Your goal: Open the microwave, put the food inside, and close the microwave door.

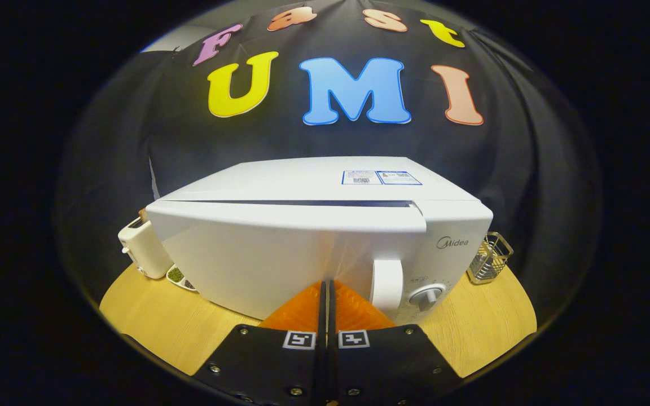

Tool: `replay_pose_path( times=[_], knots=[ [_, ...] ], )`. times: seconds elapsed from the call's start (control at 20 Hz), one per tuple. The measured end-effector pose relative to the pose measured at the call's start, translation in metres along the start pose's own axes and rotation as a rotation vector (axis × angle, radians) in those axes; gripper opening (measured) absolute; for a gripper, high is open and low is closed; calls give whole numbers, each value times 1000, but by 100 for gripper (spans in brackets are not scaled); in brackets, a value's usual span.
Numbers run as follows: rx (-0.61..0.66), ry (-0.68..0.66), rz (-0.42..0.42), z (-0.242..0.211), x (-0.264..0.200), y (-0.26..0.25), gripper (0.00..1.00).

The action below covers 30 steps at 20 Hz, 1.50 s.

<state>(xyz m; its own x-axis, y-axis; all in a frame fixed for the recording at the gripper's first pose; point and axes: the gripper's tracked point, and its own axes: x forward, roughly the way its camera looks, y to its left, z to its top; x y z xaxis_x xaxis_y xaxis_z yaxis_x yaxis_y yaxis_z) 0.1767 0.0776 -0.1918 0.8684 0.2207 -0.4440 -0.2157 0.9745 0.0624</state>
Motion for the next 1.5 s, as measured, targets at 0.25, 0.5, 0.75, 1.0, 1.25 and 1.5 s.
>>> replay_pose_path(
  times=[0.25,0.5,0.75,1.0,1.25,1.5],
  knots=[
    [0,-21,-19,4,11,-3,0],
    [-32,-43,-27,10,3,2,1],
    [-35,-97,-27,27,-38,13,1],
    [-47,-144,-33,38,-86,21,1],
    [-27,-175,-46,42,-136,22,1],
    [-32,-214,-79,31,-188,13,1]
  ],
)
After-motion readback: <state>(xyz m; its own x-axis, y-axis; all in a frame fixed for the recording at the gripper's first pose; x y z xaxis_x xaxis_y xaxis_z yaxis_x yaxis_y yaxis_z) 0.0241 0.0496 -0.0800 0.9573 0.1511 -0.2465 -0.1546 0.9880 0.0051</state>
